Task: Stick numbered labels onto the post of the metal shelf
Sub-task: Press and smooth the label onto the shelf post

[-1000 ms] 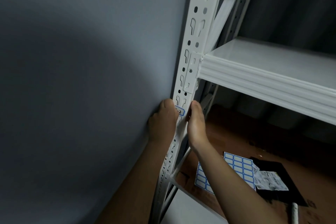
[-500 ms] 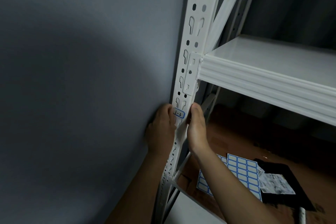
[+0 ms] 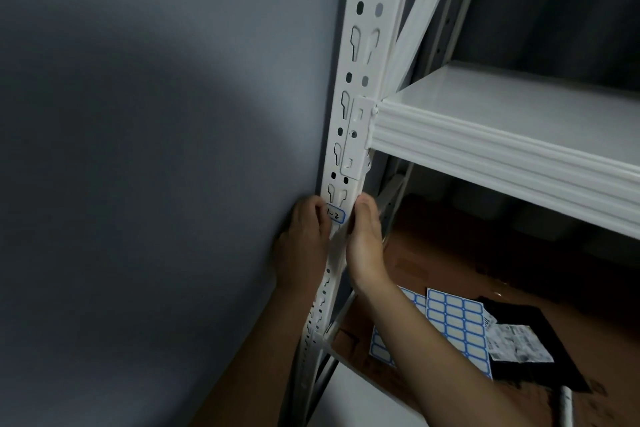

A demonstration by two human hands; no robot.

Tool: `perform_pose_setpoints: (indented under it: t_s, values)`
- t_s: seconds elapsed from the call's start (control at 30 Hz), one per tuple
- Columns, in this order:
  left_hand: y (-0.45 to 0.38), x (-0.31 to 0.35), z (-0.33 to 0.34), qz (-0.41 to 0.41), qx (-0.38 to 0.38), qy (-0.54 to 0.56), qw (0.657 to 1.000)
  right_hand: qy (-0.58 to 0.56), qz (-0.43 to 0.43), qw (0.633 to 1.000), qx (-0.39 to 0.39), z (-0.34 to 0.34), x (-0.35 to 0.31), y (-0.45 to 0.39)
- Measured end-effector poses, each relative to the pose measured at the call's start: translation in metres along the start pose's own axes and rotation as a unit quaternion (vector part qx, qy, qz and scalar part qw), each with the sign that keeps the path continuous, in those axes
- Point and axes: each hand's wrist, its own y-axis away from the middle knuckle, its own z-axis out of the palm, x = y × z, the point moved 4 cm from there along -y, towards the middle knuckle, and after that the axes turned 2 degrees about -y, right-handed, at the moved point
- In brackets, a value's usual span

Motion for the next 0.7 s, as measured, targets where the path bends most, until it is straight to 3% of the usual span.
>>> perform_pose_setpoints:
  t_s: [0.1, 0.27, 0.7]
  values:
    - [0.0044, -0.0021, 0.0046, 0.011, -0.005, -0.012, 1.000, 0.000, 0.003, 1.000, 0.011, 0.0000, 0.0012, -0.0005]
    - [0.0085, -0.0074, 0.0036, -0.046, -0.026, 0.049, 0.997, 0.003, 0.010, 1.000, 0.001, -0.0011, 0.0011, -0.0011]
    - [0.0030, 0.0001, -0.0027, -0.021, -0.073, 0.073, 0.994, -0.001, 0.010, 1.000, 0.016, -0.0004, 0.0048, -0.0036]
